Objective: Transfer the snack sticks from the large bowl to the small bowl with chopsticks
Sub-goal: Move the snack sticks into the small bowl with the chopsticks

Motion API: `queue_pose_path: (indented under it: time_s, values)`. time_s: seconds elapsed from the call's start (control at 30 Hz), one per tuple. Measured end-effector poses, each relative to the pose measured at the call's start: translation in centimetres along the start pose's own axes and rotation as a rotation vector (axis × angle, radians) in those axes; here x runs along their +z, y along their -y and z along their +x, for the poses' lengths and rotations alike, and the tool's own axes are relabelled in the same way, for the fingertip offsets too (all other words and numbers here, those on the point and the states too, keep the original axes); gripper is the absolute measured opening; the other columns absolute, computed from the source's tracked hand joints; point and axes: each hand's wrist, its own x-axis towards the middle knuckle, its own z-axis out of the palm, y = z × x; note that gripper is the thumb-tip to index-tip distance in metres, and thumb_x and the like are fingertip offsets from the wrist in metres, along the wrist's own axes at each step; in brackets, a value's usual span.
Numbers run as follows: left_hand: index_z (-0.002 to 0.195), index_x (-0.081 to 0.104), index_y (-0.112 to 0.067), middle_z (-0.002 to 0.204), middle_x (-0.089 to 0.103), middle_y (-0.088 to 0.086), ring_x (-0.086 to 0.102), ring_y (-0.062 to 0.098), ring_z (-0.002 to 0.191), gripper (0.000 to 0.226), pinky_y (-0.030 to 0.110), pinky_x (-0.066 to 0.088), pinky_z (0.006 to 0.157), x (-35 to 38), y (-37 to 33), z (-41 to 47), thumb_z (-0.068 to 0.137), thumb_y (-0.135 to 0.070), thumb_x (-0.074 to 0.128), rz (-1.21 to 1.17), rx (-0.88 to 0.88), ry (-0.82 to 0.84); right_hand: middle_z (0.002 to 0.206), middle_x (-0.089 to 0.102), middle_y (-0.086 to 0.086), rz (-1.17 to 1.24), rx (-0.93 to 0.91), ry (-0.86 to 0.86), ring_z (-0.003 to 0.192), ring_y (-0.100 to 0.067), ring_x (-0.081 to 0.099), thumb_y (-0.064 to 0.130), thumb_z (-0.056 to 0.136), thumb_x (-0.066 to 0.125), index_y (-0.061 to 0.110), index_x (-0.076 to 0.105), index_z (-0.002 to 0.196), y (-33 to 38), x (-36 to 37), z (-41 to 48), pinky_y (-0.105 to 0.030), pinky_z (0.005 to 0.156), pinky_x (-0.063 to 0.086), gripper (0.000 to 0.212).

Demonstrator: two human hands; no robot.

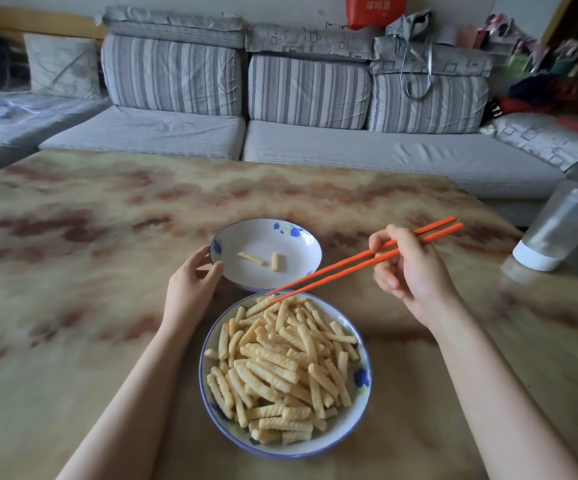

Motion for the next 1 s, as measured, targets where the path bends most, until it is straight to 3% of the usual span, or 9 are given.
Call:
queue_pose_path:
  time_s: [0.23,0.3,0.37,0.47,0.77,0.9,1.0]
  values:
    - [0.135,0.055,-0.022,0.107,0.07,-0.003,0.068,0.016,0.082,0.043,0.01,0.044,0.066,0.1,0.2,0.2,0.092,-0.022,0.059,-0.009,-0.01,-0.004,0.034,0.034,-0.004,-0.054,0.011,0.02,0.028,-0.013,0.025,0.021,0.102,0.029,0.006,0.052,0.072,-0.3,0.7,0.1,-0.016,0.034,0.02,0.04]
    - [0.138,0.052,-0.022,0.108,0.067,-0.007,0.066,0.015,0.086,0.047,0.003,0.041,0.066,0.1,0.2,0.2,0.092,-0.021,0.06,-0.02,-0.013,-0.009,0.034,0.035,-0.004,-0.065,0.017,0.028,0.028,-0.014,0.025,0.022,0.102,0.029,0.007,0.052,0.071,-0.4,1.1,0.1,-0.016,0.034,0.02,0.041]
    - [0.136,0.054,-0.025,0.106,0.068,-0.007,0.067,0.015,0.084,0.044,0.003,0.041,0.065,0.0,0.2,0.2,0.092,-0.02,0.059,-0.021,-0.009,0.003,0.034,0.035,-0.004,-0.074,0.017,0.032,0.028,-0.014,0.025,0.023,0.102,0.03,0.008,0.052,0.071,-0.4,1.3,0.3,-0.017,0.034,0.02,0.041]
    - [0.133,0.056,-0.028,0.107,0.07,-0.005,0.069,0.017,0.085,0.043,0.015,0.047,0.07,0.0,0.5,0.3,0.091,-0.022,0.059,-0.033,-0.005,0.018,0.034,0.034,-0.004,-0.063,0.018,0.028,0.028,-0.014,0.026,0.023,0.102,0.03,0.008,0.051,0.07,-0.5,1.4,0.6,-0.017,0.034,0.021,0.041]
    - [0.131,0.057,-0.027,0.098,0.07,-0.006,0.069,0.019,0.081,0.041,0.016,0.046,0.068,0.1,0.3,0.2,0.091,-0.019,0.059,-0.058,-0.019,0.007,0.033,0.03,-0.001,0.014,0.078,0.028,0.026,-0.013,0.024,0.024,0.101,0.03,0.008,0.048,0.069,-1.5,0.6,2.6,-0.019,0.034,0.018,0.04]
    - [0.13,0.058,-0.026,0.097,0.069,-0.006,0.068,0.019,0.08,0.041,0.024,0.048,0.075,0.1,0.2,0.2,0.09,-0.019,0.06,-0.072,-0.019,0.003,0.033,0.028,0.0,0.104,0.102,0.046,0.026,-0.012,0.022,0.024,0.101,0.031,0.008,0.047,0.068,-2.8,0.6,3.5,-0.022,0.036,0.016,0.04]
    - [0.13,0.058,-0.027,0.099,0.069,-0.004,0.068,0.018,0.079,0.04,0.019,0.046,0.072,0.2,0.3,0.3,0.09,-0.018,0.06,-0.063,-0.016,-0.003,0.032,0.027,-0.001,0.144,0.118,0.067,0.026,-0.012,0.021,0.024,0.101,0.031,0.008,0.046,0.068,-3.7,0.7,3.7,-0.022,0.036,0.016,0.04]
